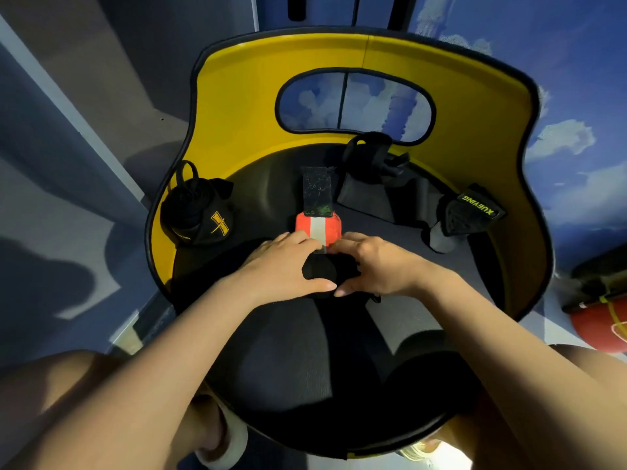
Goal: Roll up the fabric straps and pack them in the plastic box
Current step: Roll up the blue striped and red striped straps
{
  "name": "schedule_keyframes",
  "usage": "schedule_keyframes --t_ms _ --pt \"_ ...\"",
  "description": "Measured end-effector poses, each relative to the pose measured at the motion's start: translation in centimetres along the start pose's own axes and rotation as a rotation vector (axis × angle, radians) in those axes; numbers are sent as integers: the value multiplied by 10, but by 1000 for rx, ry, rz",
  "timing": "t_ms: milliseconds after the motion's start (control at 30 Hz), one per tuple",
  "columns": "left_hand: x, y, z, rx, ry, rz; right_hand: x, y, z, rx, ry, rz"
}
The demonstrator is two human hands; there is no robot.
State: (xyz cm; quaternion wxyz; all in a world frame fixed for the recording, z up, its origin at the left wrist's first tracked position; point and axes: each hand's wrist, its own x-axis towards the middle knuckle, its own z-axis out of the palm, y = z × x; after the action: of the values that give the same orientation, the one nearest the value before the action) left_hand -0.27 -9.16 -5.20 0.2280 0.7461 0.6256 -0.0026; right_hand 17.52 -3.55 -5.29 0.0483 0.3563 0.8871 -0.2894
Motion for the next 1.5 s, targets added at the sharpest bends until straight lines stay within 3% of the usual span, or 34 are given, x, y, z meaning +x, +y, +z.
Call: schedule_keyframes --t_ms 267,400,567,767,933,1200,1400,1500 --pt "-2 1 19 195 162 79 11 4 -12 57 -59 41" --pt "5 -3 11 54 91 33 11 6 -7 84 -24 57" --pt "7 -9 3 -147 2 -26 0 5 1 2 162 -19" --pt "6 -13 5 -296 -113 -77 -3 9 24 -99 160 -82" --pt "1 -7 5 -86 -101 -20 -3 10 18 -55 122 -79" --pt "-7 11 30 184 118 46 -9 7 8 78 42 67" --pt "-5 11 28 188 103 80 -14 8 2 258 -20 111" --pt "1 7 20 144 60 59 -16 8 9 199 59 118"
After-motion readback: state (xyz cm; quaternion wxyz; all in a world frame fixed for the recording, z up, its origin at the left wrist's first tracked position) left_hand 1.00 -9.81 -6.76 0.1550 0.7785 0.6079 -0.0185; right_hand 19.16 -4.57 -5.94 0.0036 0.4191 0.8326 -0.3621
